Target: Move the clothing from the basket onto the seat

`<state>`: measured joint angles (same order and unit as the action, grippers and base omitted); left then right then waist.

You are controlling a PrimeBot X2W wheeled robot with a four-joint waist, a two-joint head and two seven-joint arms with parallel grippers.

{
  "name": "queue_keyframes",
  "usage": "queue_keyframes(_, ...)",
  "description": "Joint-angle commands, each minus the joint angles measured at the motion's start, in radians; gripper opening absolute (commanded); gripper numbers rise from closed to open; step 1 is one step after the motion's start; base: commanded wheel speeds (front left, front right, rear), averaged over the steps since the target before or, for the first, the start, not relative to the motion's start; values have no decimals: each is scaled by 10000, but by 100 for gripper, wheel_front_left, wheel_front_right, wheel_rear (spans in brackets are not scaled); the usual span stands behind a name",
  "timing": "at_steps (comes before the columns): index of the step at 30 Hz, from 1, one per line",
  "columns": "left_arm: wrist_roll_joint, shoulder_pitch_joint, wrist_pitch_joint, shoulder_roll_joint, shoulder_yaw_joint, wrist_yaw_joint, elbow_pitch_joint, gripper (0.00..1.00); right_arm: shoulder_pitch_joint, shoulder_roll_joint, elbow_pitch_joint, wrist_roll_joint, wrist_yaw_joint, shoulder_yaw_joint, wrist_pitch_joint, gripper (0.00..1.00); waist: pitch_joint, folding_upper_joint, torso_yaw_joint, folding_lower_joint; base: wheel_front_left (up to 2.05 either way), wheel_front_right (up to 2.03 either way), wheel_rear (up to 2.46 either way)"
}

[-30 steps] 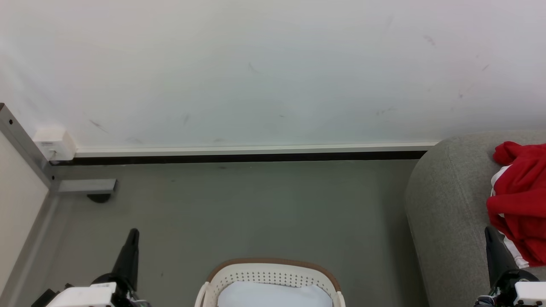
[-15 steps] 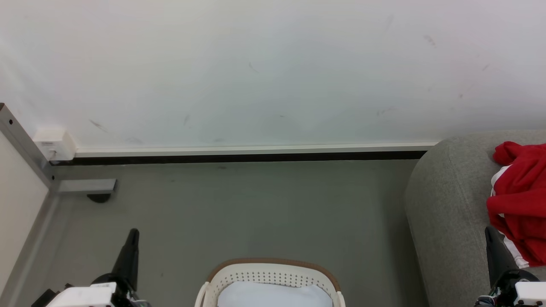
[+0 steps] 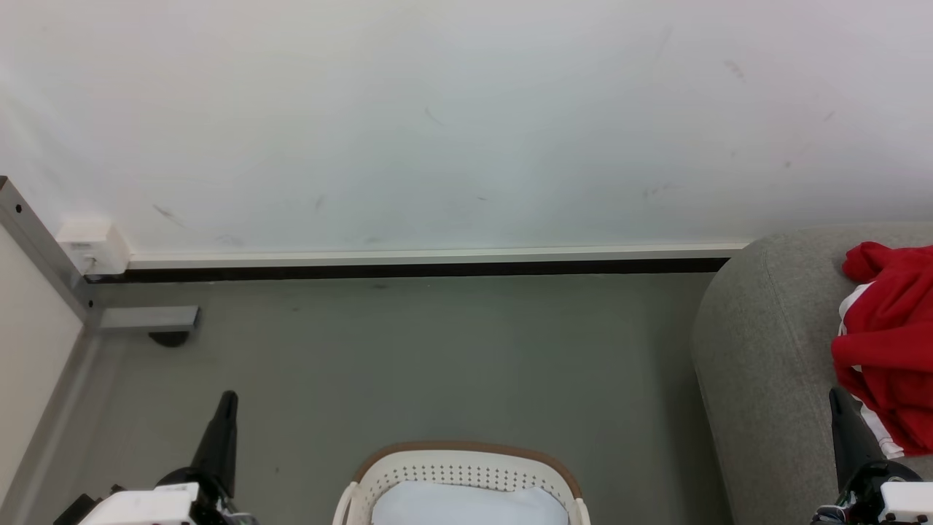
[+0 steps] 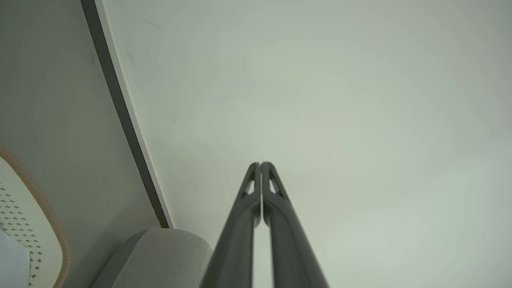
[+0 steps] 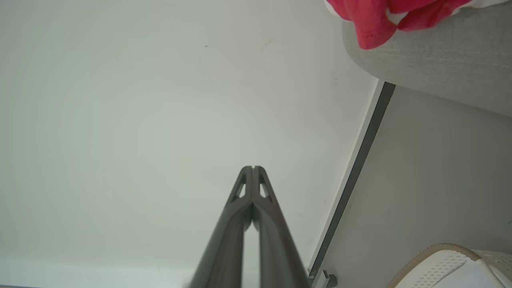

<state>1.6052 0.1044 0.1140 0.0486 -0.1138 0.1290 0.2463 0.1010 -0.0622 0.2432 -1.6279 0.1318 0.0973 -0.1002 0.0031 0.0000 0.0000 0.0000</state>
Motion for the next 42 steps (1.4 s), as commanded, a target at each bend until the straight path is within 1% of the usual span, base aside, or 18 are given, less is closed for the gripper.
queue_keyframes(1, 139, 96, 39, 20, -23, 41, 1, 0, 114, -2, 22, 33, -21, 28, -45, 0, 0, 0, 0, 0, 0, 0, 0)
queue_keyframes(42, 141, 95, 37, 21, -21, 42, -1, 0, 124, 53, 26, 95, -21, 105, -106, 0, 0, 0, 0, 0, 0, 0, 0)
